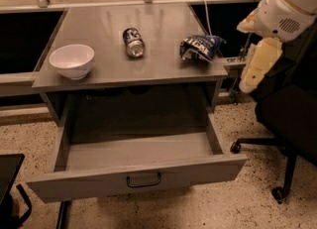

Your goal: Place blue chip bag into top drawer

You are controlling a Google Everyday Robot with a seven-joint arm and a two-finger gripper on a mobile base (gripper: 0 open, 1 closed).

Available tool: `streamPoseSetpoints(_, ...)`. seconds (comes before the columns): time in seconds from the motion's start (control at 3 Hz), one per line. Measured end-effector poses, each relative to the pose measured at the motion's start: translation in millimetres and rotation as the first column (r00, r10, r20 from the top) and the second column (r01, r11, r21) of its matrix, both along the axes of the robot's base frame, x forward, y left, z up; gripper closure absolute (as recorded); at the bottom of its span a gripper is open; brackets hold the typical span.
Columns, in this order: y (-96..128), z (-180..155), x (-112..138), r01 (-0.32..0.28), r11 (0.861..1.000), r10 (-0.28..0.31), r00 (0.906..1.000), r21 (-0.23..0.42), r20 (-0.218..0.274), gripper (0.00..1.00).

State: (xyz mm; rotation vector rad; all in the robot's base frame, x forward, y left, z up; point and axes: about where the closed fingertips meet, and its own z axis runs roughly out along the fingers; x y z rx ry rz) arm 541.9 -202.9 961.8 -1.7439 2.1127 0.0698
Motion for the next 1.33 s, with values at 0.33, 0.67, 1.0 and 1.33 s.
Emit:
streamPoseSetpoints(0.33,26,-1,53,-0.093,0.991,0.091,0.9955,0.101,0.027,0.0)
streamPoseSetpoints(0.67,40,9,93,-0.147,0.971,0.13,0.9865,0.187,0.099,0.0)
streamPoseSetpoints(1.0,40,9,93,-0.147,0.971,0.13,0.9865,0.187,0.099,0.0)
streamPoseSetpoints(1.33,38,-9,113,-0.126,0.967,0.108,0.9897,0.223,0.094,0.0)
